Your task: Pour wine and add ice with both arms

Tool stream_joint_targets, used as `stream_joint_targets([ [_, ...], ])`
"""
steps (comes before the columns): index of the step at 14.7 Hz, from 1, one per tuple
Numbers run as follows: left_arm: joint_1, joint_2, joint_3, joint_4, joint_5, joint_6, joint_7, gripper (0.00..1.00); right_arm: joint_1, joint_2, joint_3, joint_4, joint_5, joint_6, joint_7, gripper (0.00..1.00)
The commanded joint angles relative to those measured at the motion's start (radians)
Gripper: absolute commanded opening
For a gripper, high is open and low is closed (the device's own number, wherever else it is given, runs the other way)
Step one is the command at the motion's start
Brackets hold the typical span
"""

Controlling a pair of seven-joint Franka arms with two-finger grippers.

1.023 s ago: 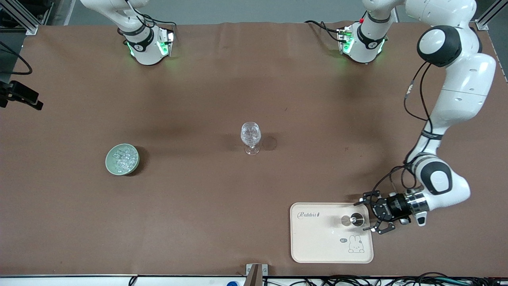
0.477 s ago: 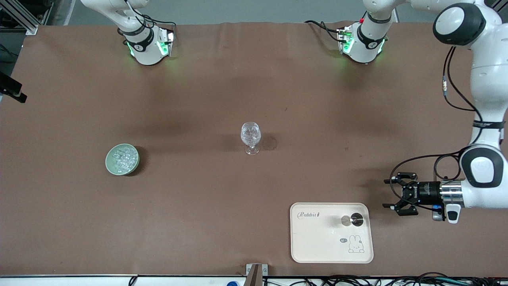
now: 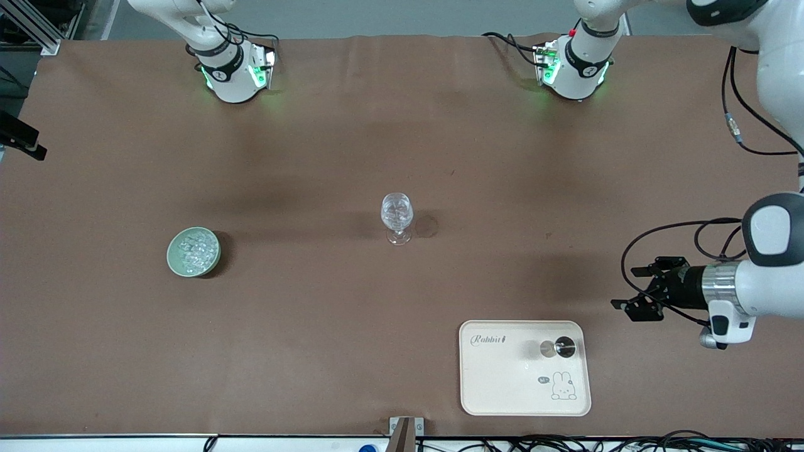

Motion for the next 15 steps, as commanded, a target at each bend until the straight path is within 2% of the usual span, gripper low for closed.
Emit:
stream_joint_targets([
  [1,0.002,-0.022,-0.112,-0.027,0.204,-0.045,0.067,1.00,-0.016,0.000,0.014,-0.002,0.004,-0.004,-0.033,1.00],
  [4,0.012,-0.033,-0.212,-0.027,0.351,-0.097,0.179,1.00,-0.018,0.002,0.014,-0.002,0.005,-0.002,-0.071,1.00],
  [7,0.004,-0.105,-0.233,-0.030,0.434,-0.101,0.338,1.00,-0.018,0.003,0.014,0.000,0.007,-0.002,-0.070,1.00],
  [12,0.012,-0.217,-0.231,-0.027,0.432,-0.099,0.558,1.00,-0.016,0.011,0.014,0.001,0.007,0.001,-0.071,1.00],
  [15,-0.007,-0.295,-0.213,-0.028,0.392,-0.108,0.576,1.00,-0.019,0.017,0.014,0.004,0.007,0.008,-0.070,1.00],
])
